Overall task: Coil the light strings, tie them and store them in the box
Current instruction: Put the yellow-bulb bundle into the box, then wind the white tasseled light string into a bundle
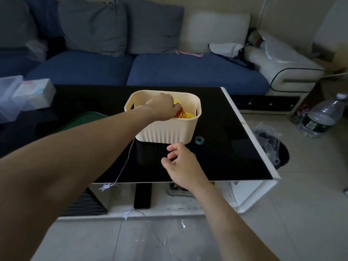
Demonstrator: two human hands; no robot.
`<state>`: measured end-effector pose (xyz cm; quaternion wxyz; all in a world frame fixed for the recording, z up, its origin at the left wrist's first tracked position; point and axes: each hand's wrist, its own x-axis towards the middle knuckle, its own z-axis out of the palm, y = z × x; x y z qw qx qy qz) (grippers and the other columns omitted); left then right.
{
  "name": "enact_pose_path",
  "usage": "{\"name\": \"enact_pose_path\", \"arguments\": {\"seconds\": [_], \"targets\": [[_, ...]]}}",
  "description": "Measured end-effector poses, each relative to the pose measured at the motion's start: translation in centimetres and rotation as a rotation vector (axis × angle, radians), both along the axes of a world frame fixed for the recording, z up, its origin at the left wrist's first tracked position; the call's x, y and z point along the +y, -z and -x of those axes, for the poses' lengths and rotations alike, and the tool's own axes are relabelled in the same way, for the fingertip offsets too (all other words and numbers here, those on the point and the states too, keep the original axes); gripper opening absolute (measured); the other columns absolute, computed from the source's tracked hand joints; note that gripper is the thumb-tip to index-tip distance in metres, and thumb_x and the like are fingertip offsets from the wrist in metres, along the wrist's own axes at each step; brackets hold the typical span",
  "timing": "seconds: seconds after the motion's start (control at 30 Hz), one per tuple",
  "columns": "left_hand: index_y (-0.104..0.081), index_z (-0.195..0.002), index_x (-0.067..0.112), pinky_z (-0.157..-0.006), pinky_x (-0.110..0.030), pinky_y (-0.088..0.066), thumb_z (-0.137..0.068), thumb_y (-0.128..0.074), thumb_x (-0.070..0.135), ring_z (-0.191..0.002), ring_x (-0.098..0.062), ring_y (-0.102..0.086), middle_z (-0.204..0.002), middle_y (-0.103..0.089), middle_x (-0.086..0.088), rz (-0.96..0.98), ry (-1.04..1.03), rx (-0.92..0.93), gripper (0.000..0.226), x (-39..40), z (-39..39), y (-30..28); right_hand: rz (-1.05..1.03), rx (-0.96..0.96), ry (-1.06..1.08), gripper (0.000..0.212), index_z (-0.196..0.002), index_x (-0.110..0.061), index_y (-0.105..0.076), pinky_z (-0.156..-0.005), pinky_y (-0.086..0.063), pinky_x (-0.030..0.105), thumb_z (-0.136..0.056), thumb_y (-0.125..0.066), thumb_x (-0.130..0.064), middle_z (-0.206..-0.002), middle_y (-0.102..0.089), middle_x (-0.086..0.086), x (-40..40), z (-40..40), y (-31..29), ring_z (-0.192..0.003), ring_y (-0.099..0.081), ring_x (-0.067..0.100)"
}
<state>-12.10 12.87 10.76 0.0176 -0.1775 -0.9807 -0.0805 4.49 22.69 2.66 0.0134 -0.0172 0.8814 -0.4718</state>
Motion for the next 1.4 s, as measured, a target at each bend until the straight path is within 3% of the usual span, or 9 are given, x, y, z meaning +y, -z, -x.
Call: {"name": "enact_pose_path", "arguments": {"seconds": [0.23,0.37,0.47,0.73,0.93,1.03,1.17,1.27,1.4], "targets": [[-0.058,-0.075,0.012,-0.073,-0.035,-0.037,-0.102,-0.028,0.056,-0.078,-0.022,-0.056,-0.077,-0.057,-0.006,-0.137,-0.02,-0.186,0.06,-0.7,-1.1,1.0,-0.103,-0.032,-0.115,0.042,-0.135,-0.023,-0.048,-0.09,-0.053,0.029,-0.097,-0.061,-0.035,-0.119,-0.059,-0.005,0.1,-0.2,0.4,-0.101,-0.062,0.01],[-0.067,-0.101,0.008,-0.087,-0.037,-0.043,-0.101,-0.043,0.029,-0.098,-0.023,-0.057,-0.102,-0.064,-0.007,-0.351,0.091,0.297,0.032,-2.6,-3.2,1.6,-0.096,-0.04,-0.127,0.033,-0.127,-0.021,-0.054,-0.085,-0.051,0.024,-0.097,-0.062,-0.032,-0.115,-0.059,-0.006,-0.2,-0.2,0.4,-0.097,-0.061,0.009],[-0.063,-0.089,0.006,-0.073,-0.023,-0.038,-0.091,-0.05,0.011,-0.081,-0.016,-0.055,-0.088,-0.062,-0.004,-0.634,0.112,0.567,0.015,-5.3,-6.4,3.3,-0.125,-0.034,-0.136,0.023,-0.117,-0.021,-0.061,-0.08,-0.048,0.02,-0.096,-0.063,-0.03,-0.109,-0.062,-0.006,-0.3,-0.2,0.5,-0.092,-0.06,0.006],[-0.053,-0.094,0.017,-0.07,-0.037,-0.055,-0.086,-0.06,0.059,-0.078,-0.026,-0.063,-0.084,-0.061,-0.002,-0.136,-0.438,-0.126,0.043,-12.8,-12.3,10.8,-0.167,-0.079,-0.118,0.018,-0.109,-0.018,-0.068,-0.072,-0.052,0.019,-0.096,-0.065,-0.03,-0.093,-0.065,-0.011,0.1,-1.1,0.3,-0.084,-0.064,0.005],[-0.063,-0.088,0.005,-0.066,-0.034,-0.047,-0.091,-0.057,0.027,-0.082,-0.036,-0.063,-0.091,-0.065,-0.015,-0.111,-0.462,-0.17,0.023,-13.8,-13.8,10.5,-0.236,-0.117,-0.146,0.012,-0.103,-0.02,-0.07,-0.063,-0.048,0.016,-0.096,-0.066,-0.028,-0.091,-0.067,-0.01,-0.9,-1.7,1.2,-0.081,-0.065,0.004],[-0.064,-0.074,-0.001,-0.057,-0.031,-0.051,-0.09,-0.06,0.023,-0.06,-0.026,-0.063,-0.068,-0.067,-0.012,-0.327,-0.506,-0.298,0.028,-13.9,-14.2,10.1,-0.243,-0.095,-0.172,0.011,-0.103,-0.02,-0.071,-0.062,-0.044,0.013,-0.096,-0.065,-0.026,-0.09,-0.068,-0.01,-1.9,-1.7,1.6,-0.08,-0.065,0.003],[-0.064,-0.09,-0.016,-0.047,-0.03,-0.057,-0.098,-0.054,0.015,-0.046,-0.024,-0.067,-0.064,-0.07,-0.017,-1.056,-0.662,-0.686,0.033,-13.2,-15.8,10.3,-0.112,-0.119,-0.14,0.027,-0.117,-0.02,-0.064,-0.077,-0.052,0.021,-0.094,-0.068,-0.035,-0.099,-0.068,-0.008,-4.7,-1.3,2.3,-0.091,-0.066,0.008],[-0.064,-0.095,-0.012,-0.047,-0.027,-0.054,-0.097,-0.055,0.011,-0.055,-0.026,-0.069,-0.071,-0.07,-0.019,-1.167,-0.588,-0.754,0.025,-13.5,-17.1,9.6,0.086,-0.252,-0.131,0.048,-0.127,-0.018,-0.058,-0.091,-0.057,0.036,-0.09,-0.069,-0.047,-0.105,-0.07,-0.002,-7.1,-1.3,2.8,-0.098,-0.069,0.013],[-0.067,-0.089,-0.004,-0.054,-0.028,-0.056,-0.098,-0.056,0.017,-0.056,-0.022,-0.066,-0.068,-0.069,-0.018,-1.039,-0.38,-0.73,0.025,-14.2,-17.9,8.6,0.239,-0.323,-0.196,0.026,-0.115,-0.006,-0.065,-0.071,-0.054,0.028,-0.097,-0.067,-0.025,-0.084,-0.072,0.006,-8.3,-1.8,2.3,-0.073,-0.067,0.012]]}}
